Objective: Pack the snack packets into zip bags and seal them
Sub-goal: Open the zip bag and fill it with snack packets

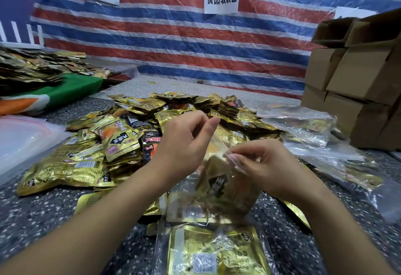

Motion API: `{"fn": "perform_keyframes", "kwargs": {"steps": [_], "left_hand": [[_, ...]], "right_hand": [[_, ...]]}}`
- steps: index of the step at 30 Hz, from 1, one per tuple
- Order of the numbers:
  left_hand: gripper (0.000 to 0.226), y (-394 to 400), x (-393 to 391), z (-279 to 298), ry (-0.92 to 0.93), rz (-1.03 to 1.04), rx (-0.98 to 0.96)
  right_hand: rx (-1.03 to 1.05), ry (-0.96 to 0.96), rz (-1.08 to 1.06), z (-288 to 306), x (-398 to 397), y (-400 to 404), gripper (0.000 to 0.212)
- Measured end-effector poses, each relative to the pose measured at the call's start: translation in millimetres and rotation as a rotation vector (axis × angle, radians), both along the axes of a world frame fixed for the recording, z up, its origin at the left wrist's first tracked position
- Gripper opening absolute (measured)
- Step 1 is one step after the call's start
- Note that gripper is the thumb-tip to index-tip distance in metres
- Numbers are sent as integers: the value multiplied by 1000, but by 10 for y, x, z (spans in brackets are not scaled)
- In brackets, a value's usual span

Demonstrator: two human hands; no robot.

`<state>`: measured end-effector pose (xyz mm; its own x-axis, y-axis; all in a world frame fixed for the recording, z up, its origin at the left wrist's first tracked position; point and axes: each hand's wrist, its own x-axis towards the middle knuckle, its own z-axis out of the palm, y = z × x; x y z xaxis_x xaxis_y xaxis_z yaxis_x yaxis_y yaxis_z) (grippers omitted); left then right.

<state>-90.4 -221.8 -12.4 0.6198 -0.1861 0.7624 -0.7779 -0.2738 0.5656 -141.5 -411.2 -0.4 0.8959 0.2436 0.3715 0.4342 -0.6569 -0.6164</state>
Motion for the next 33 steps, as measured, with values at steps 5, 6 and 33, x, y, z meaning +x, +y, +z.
{"fn": "perform_keyframes", "kwargs": {"steps": [5,6,33], "left_hand": [[42,6,16,-9,7,24,-36],[43,14,21,0,10,29,-58],[39,61,-259,734,-197,0,-260]], "right_hand": [[27,-139,-89,-24,41,3,28],[61,-169,-87,-13,38,1,33],[-66,-689,23,872,-324,-10,3]]}}
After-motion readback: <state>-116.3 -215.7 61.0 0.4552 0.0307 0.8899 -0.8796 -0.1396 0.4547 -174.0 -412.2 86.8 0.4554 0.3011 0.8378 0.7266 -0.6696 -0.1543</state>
